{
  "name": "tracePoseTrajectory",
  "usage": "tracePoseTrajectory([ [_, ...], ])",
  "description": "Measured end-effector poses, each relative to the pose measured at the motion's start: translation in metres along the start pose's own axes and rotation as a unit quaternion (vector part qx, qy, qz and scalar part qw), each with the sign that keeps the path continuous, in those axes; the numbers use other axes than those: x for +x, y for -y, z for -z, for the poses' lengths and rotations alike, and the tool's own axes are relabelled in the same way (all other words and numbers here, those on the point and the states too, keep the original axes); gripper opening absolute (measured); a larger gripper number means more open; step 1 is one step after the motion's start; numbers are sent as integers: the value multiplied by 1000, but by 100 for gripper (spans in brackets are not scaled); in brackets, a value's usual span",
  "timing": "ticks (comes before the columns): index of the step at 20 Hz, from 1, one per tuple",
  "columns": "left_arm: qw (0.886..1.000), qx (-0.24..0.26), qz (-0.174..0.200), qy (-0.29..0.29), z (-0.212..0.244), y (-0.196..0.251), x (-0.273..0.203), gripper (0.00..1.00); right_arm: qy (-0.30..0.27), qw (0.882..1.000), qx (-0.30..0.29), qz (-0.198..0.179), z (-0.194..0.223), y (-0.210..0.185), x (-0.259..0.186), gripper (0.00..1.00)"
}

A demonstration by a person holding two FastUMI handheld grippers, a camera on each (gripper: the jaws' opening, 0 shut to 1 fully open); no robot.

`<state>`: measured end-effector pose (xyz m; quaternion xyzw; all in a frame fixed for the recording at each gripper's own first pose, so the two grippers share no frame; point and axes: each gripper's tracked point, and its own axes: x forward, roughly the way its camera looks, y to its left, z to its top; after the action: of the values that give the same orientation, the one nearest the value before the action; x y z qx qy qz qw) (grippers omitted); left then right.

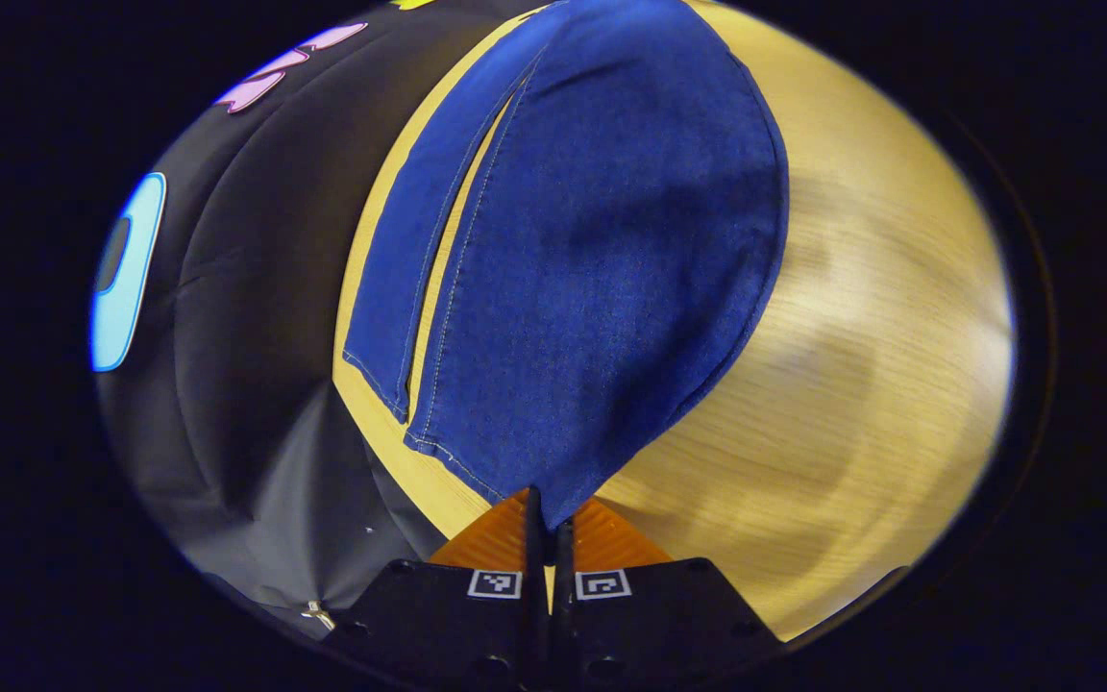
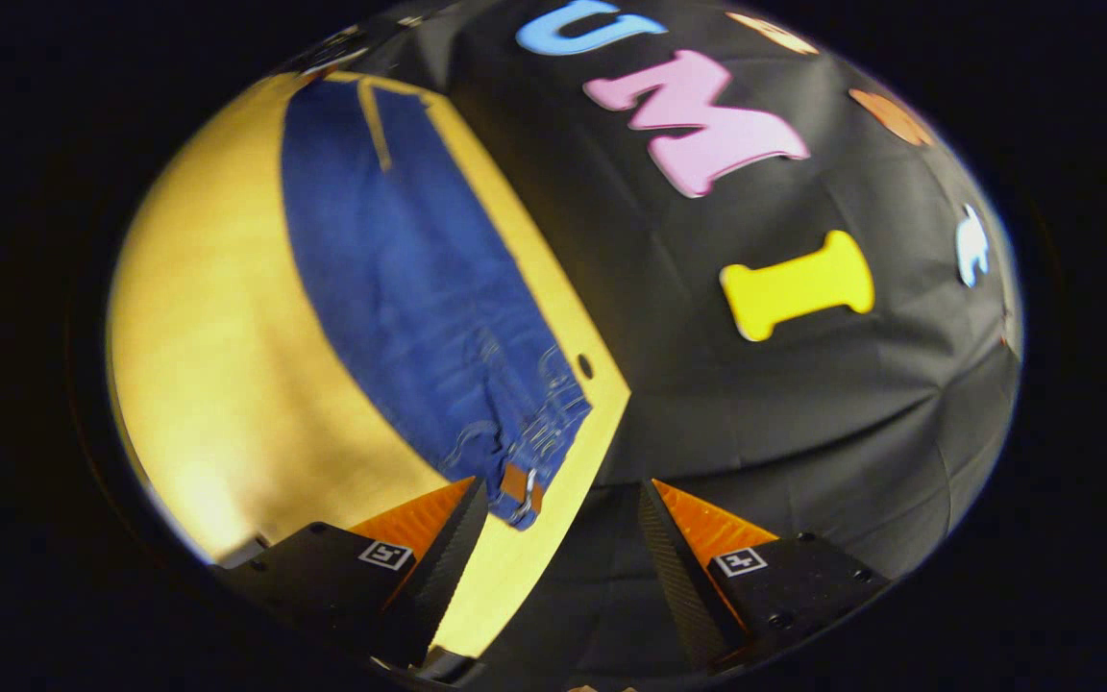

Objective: Grasp the waist and the cuffs of the jeans and fold them to make the two legs overlap; first hold the waist and fold one-third of the jeans toward the cuffs, then hold the cuffs and fold the remaining one-third in the same direction to finish folding.

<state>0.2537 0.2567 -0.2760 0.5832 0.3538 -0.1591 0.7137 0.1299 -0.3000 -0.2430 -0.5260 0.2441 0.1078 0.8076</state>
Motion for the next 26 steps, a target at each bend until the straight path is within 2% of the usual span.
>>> tracePoseTrajectory([
  [2,1000,-3,-4,-1,0,-1,1,6,-32,998,-41,-33,34,-20,16,97],
  [4,1000,-12,-18,-3,0,-1,1,6,-55,995,-72,-50,58,-30,39,97],
  [8,999,-27,-42,-6,-1,-1,3,6,-71,990,-99,-67,75,-40,74,97],
  [12,999,-28,-45,-7,-2,-1,2,6,-62,991,-108,-44,72,-23,94,95],
  [16,998,-32,-52,-9,-2,-1,3,6,-44,988,-146,-24,56,-16,118,94],
  [17,998,-32,-53,-9,-4,-1,3,6,-36,987,-155,-22,52,-15,123,84],
  [18,998,-33,-54,-8,-3,-1,3,6,-28,986,-163,-19,48,-13,128,93],
  [20,998,-35,-57,-7,-3,-1,3,6,-24,985,-169,-18,44,-12,138,93],
  [23,997,-40,-65,-3,-4,-1,4,6,-34,985,-167,-12,41,-12,153,83],
  [25,996,-46,-72,0,-4,-1,3,6,-45,984,-171,-16,42,-19,163,48],
  [26,996,-49,-77,1,-4,-2,3,6,-42,983,-178,-10,40,-19,164,62],
])
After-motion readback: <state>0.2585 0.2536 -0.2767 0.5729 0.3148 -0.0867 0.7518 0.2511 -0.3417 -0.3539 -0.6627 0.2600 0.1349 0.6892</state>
